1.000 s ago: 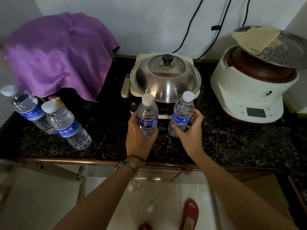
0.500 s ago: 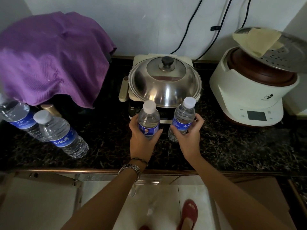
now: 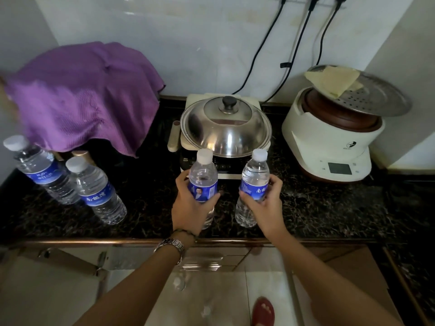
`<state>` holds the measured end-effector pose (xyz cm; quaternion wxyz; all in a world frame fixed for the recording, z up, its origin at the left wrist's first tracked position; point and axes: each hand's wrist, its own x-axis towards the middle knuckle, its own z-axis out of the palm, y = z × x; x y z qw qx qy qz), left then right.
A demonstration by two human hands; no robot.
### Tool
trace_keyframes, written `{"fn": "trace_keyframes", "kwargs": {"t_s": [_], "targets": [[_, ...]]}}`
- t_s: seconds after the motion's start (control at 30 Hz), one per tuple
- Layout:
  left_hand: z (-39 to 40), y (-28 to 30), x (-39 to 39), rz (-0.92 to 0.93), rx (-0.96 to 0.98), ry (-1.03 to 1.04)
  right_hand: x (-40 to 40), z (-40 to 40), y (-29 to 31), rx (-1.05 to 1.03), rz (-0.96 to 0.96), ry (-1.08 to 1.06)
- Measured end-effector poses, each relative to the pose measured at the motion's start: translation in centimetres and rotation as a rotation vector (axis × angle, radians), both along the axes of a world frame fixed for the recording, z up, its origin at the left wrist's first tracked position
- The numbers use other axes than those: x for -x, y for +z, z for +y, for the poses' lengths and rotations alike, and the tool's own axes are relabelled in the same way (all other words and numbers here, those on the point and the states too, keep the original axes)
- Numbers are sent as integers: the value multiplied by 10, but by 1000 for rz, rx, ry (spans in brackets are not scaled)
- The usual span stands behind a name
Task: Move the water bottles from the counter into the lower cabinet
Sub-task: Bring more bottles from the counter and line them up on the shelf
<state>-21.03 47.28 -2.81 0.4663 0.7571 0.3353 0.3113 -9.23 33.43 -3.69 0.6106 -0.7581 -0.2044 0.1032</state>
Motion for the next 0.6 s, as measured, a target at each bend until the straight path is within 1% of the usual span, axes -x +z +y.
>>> {"fn": "trace_keyframes", "kwargs": {"t_s": [0.2, 0.43, 0.6], "targets": [[-19, 26, 39, 15, -84, 125, 31, -19, 23, -46, -51, 23], [-36, 45, 101, 32, -143, 241, 61, -17, 47, -46, -90, 188], [-63, 51, 159, 84, -132, 395, 100, -11, 44, -69, -44, 319]]}}
